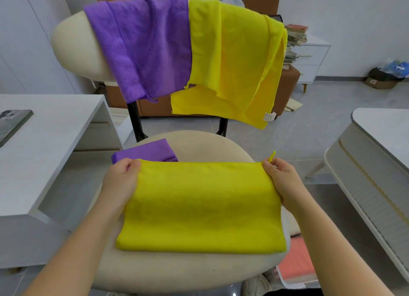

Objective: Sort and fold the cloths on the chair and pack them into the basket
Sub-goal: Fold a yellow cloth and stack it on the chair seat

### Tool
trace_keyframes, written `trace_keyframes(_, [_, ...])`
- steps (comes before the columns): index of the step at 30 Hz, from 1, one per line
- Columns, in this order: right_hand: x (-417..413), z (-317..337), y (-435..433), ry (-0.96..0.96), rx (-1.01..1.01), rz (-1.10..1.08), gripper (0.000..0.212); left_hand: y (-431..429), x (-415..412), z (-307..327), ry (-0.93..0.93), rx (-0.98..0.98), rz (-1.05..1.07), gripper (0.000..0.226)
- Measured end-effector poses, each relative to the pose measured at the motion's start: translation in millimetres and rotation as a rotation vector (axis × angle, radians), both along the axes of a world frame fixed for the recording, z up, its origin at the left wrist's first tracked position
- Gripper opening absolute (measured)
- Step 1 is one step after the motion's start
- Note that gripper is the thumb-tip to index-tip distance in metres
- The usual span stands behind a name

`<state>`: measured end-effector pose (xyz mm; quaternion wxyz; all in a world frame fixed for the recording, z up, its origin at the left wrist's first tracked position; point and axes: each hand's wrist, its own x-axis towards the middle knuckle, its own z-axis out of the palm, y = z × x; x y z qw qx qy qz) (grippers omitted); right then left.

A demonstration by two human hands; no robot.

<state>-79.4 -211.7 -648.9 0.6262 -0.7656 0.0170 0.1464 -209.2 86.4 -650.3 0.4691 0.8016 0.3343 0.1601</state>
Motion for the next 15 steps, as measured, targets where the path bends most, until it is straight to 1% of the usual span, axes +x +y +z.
trace_keyframes(3, [-0.3, -0.9, 0.6, -0.05, -0.159, 0.013, 0.024, 6.5, -1.3, -4.3, 0.179, 0.006, -0.061, 0.031])
trace_keyframes(5, [-0.1, -6.5, 3.6, -0.136, -0.315, 0.031, 0.021, 7.2, -0.5, -10.8, 0.23, 0.14, -0.092, 0.031])
trace_keyframes(8, [-0.7, -14.3, 8.1, -0.28, -0.519, 0.026, 0.014, 0.7, -0.5, -14.8, 0.181, 0.414, -0.067, 0.027])
trace_keyframes(10, [-1.9, -12.7, 8.7, -0.365, -0.572, -0.026, 0.009, -3.5, -1.4, -12.5, 0.113, 0.574, -0.038, 0.024])
trace_keyframes(11, [-2.6, -10.3, 9.0, -0.396, -0.583, -0.053, 0.008, -5.5, -1.8, -9.9, 0.083, 0.621, -0.027, 0.023])
trace_keyframes(13, [-4.2, -6.7, 9.4, -0.418, -0.553, -0.089, 0.01, -7.8, -1.6, -8.0, 0.076, 0.64, -0.005, 0.022])
trace_keyframes(15, [-5.9, -4.2, 11.3, -0.399, -0.511, -0.102, 0.012, -9.6, -0.5, -7.0, 0.087, 0.56, 0.01, 0.02])
